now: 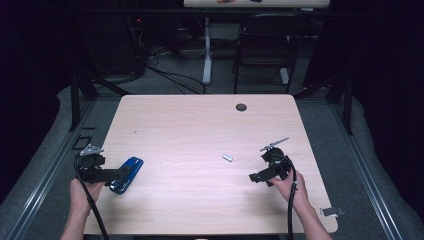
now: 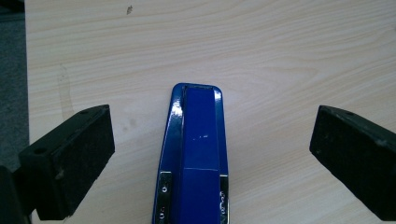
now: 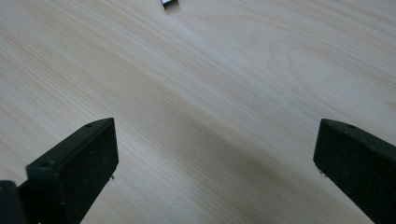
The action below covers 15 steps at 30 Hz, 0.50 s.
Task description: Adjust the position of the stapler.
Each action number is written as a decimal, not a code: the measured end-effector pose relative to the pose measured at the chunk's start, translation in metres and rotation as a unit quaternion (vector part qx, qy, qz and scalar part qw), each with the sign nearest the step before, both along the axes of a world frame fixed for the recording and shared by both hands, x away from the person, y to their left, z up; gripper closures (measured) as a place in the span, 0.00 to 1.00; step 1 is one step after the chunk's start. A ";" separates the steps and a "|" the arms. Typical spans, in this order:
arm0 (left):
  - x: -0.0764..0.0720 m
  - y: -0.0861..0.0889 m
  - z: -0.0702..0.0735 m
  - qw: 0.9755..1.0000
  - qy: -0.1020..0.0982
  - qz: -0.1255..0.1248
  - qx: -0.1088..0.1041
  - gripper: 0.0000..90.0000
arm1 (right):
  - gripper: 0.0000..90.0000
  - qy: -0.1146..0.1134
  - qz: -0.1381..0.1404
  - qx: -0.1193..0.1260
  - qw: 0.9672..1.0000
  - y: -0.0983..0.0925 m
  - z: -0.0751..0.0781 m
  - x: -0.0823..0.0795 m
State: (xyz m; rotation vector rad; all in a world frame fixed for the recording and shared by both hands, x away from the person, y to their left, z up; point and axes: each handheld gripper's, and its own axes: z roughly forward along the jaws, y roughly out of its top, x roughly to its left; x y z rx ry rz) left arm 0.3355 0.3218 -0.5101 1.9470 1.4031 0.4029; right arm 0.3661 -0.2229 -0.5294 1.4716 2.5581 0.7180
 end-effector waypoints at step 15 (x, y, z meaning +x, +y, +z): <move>0.008 -0.013 -0.006 0.999 0.035 0.001 0.034 0.12 | 0.00 0.002 0.002 0.009 1.000 -0.006 0.000 -0.004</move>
